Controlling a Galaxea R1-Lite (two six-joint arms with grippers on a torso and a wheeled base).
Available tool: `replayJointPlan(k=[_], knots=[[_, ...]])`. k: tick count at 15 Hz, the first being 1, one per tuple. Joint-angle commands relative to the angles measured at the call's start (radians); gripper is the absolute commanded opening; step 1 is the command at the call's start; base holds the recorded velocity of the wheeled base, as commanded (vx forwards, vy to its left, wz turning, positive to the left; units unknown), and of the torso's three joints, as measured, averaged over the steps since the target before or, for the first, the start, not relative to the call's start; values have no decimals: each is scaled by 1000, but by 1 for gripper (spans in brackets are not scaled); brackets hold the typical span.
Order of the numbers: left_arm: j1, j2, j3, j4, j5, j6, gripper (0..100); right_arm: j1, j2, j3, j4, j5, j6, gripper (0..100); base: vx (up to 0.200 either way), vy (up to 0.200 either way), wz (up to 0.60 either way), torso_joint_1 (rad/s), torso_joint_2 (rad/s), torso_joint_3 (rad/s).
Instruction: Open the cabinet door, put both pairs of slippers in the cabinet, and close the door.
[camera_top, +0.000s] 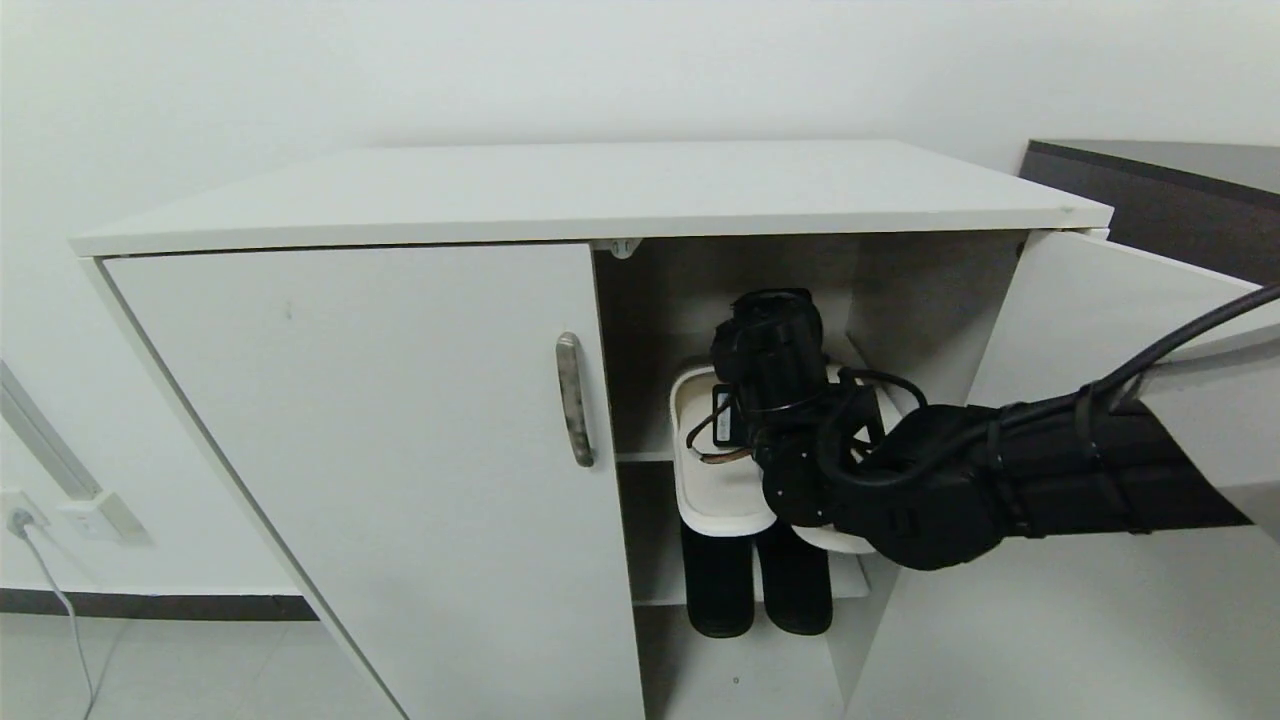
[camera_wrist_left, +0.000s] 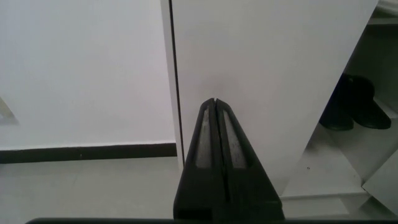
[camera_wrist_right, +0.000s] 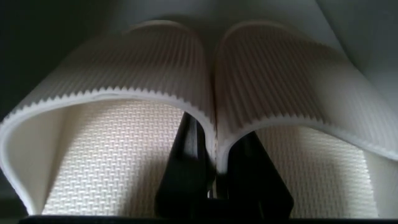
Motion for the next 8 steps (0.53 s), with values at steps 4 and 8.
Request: replayJointPlan(k=[4, 8], knots=[[0, 0, 0, 0, 1, 0, 0, -62, 109, -159, 2, 19, -31, 0, 0, 0, 0, 0, 0, 0], [0, 0, 0, 0, 1, 0, 0, -92, 132, -237, 19, 33, -70, 0, 0, 0, 0, 0, 0, 0]])
